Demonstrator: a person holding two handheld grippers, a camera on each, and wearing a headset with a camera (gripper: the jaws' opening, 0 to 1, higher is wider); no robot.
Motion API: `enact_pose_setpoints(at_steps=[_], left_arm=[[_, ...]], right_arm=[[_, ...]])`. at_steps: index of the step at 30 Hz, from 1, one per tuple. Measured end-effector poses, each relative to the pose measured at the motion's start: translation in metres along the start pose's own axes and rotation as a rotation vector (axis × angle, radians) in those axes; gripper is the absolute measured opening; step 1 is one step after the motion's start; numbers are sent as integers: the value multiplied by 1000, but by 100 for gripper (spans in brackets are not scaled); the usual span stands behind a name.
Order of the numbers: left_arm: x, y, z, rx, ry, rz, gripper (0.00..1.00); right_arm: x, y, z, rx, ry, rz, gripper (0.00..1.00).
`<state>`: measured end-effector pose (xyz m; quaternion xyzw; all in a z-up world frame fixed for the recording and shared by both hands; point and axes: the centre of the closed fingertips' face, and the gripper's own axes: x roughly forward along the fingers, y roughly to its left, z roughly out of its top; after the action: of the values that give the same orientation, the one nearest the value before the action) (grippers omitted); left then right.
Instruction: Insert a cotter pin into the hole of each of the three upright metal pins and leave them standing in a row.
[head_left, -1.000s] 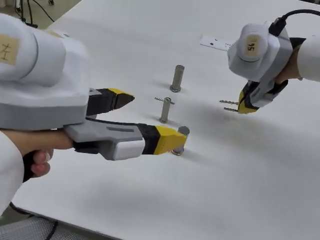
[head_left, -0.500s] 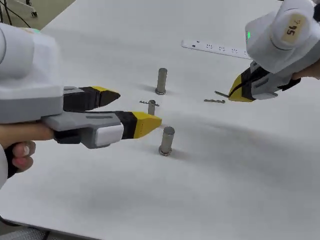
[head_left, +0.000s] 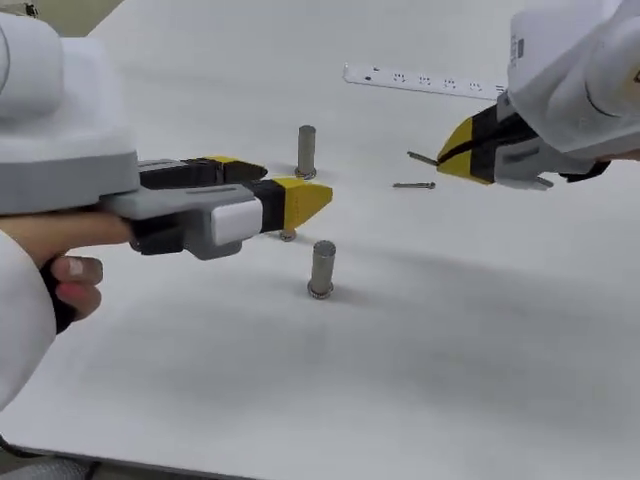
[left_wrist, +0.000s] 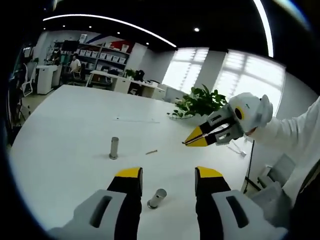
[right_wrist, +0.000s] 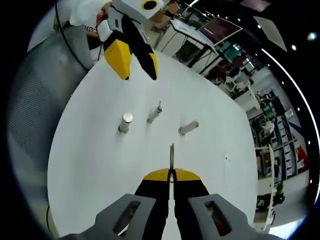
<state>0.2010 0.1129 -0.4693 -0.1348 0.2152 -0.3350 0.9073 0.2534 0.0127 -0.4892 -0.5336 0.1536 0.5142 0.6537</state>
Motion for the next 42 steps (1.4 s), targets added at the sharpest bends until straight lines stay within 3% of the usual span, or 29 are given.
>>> enact_pose_setpoints(at_steps=[2,8,10,13,22,30,37,40,42], left_arm=[[6,-2,2,-4,-6,-13,37],[20,-12,1,-29,9,-61,34],[23,-17,-1,-34,15,-69,32],[27,-22,-3,-30,30,-80,31],[35,-38,-1,-41,44,-125,26],[40,-34,4,-47,47,-147,14],[40,-33,-1,-30,78,-152,6],[40,-43,-6,-24,88,-156,3],[39,-43,-7,-17,91,-149,3]], right_arm=[[0,4,0,-32,15,-8,0],[-2,16,10,-32,-11,-22,0],[-2,22,15,-1,-36,-6,0],[-5,23,21,17,-65,-23,0],[-15,28,44,-6,-124,-54,0],[-16,31,53,-8,-150,-58,0],[-15,36,58,-3,-163,-46,0],[-14,38,59,2,-168,-43,0],[-15,38,60,7,-172,-48,0]])
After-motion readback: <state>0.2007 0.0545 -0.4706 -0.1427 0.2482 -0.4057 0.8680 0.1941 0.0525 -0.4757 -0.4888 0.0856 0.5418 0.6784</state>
